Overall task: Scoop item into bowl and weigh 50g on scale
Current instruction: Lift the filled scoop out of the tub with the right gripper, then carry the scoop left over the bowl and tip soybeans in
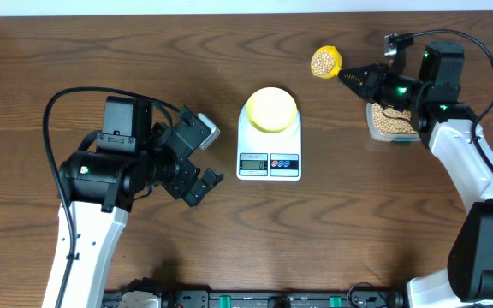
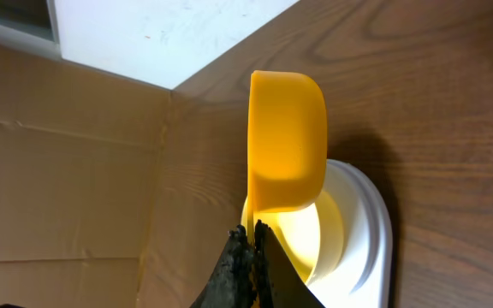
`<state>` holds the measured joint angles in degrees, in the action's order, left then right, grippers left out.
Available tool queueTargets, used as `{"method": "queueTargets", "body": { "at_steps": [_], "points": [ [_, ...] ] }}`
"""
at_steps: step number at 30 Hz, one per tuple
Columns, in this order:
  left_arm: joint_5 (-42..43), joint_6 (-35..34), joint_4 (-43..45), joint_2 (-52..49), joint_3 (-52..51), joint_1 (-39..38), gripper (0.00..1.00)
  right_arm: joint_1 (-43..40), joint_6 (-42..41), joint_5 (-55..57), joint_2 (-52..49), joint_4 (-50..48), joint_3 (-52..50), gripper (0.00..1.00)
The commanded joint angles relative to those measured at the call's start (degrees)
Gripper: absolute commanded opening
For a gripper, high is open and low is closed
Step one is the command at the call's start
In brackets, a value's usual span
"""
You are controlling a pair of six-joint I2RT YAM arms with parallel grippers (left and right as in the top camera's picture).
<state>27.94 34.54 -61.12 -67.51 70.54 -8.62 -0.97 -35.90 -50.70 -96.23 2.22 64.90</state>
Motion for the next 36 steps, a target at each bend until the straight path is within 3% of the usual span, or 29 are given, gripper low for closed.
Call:
{"method": "queueTargets", "body": {
  "at_steps": [1, 13, 21, 29, 36],
  "points": [
    [-0.33, 0.37, -0.11, 0.09, -0.2, 0.2, 1.0, 0.79, 4.09, 0.66, -0.48, -0.31, 0.0, 0.01],
    [-0.33, 0.37, -0.11, 0.09, -0.2, 0.2, 1.0, 6.49, 8.17, 0.61, -0.46, 0.11, 0.0, 0.01],
    [-0.33, 0.37, -0.11, 0.09, -0.2, 0.2, 1.0, 11.26, 20.92, 1.33, -0.46, 3.21, 0.0, 0.01],
    [-0.33, 0.37, -0.11, 0.09, -0.2, 0.2, 1.0, 15.98, 33.7, 12.55, -0.46, 7.96, 0.0, 0.01],
    [-0.33, 0.37, -0.11, 0.09, -0.2, 0.2, 1.0, 18.95, 39.71, 19.78, -0.46, 8.74, 0.0, 0.01]
  ]
}}
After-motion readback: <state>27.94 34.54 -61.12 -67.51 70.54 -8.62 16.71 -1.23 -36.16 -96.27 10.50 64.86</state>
